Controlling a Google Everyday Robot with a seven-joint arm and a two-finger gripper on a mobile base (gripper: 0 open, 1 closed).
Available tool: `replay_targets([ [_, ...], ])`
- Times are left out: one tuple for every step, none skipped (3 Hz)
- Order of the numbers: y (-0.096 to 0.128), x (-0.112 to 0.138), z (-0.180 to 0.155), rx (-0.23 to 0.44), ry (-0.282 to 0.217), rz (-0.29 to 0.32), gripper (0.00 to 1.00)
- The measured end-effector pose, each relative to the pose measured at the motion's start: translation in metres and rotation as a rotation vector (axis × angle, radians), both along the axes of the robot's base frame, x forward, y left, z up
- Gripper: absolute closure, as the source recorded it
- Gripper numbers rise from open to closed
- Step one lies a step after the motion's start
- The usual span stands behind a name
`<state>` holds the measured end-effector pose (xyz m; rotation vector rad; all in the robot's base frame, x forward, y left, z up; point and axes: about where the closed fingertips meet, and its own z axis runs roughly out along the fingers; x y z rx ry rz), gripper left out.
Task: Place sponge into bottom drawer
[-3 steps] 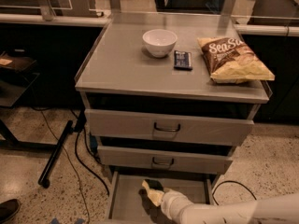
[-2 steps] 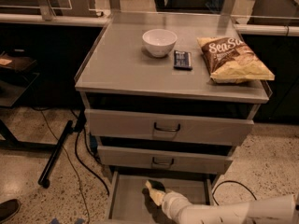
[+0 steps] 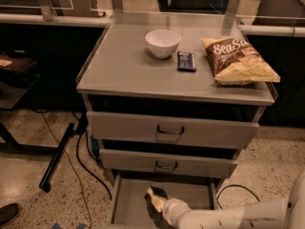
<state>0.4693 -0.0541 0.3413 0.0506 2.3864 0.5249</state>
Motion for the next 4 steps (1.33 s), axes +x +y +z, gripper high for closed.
replay_targets([
  [0.001,0.005,-0.036,-0.025,0.012,-0.027,1.00],
  [0.003,0.015,-0.062,-0.040,0.006,-0.041,1.00],
  [0.008,0.017,-0.080,-0.027,0.012,-0.048,1.00],
  [0.013,0.018,-0.096,-0.015,0.028,-0.040,1.00],
])
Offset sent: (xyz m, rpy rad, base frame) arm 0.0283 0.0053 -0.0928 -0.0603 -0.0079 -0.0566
